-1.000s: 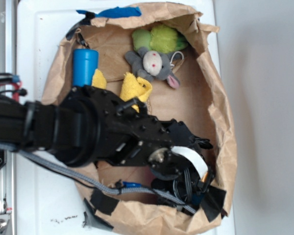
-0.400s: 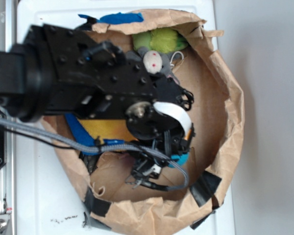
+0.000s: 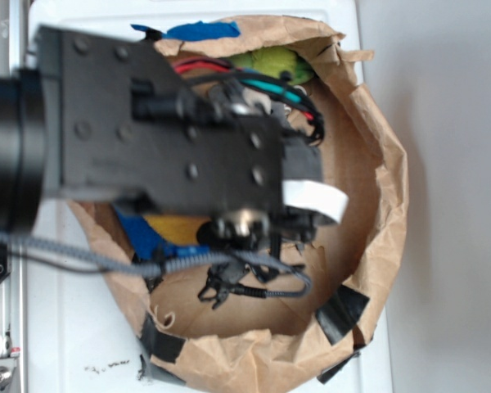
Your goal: Grab the blue ball.
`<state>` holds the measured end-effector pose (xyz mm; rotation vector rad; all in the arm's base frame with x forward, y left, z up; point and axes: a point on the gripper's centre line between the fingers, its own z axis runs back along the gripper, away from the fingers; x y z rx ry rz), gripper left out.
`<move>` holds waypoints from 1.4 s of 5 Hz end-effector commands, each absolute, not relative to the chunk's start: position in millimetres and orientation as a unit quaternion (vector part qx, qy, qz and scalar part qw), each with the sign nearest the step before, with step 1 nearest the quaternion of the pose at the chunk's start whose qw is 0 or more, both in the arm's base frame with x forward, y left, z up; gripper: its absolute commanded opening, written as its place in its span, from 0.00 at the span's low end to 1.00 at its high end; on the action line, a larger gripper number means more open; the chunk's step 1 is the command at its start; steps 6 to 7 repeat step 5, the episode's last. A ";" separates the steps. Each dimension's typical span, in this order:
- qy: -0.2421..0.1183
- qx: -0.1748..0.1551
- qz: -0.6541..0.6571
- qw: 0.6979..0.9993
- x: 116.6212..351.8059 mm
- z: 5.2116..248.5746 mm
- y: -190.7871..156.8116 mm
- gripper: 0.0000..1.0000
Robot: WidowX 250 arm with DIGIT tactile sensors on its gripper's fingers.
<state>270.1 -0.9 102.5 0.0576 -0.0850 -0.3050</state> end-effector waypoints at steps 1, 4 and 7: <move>-0.068 0.023 -0.146 0.987 276.1 134.7 -4.0 0.00; -0.067 -0.016 -0.139 0.988 278.4 158.4 4.1 0.00; -0.073 -0.014 -0.140 0.987 276.2 155.8 1.8 0.00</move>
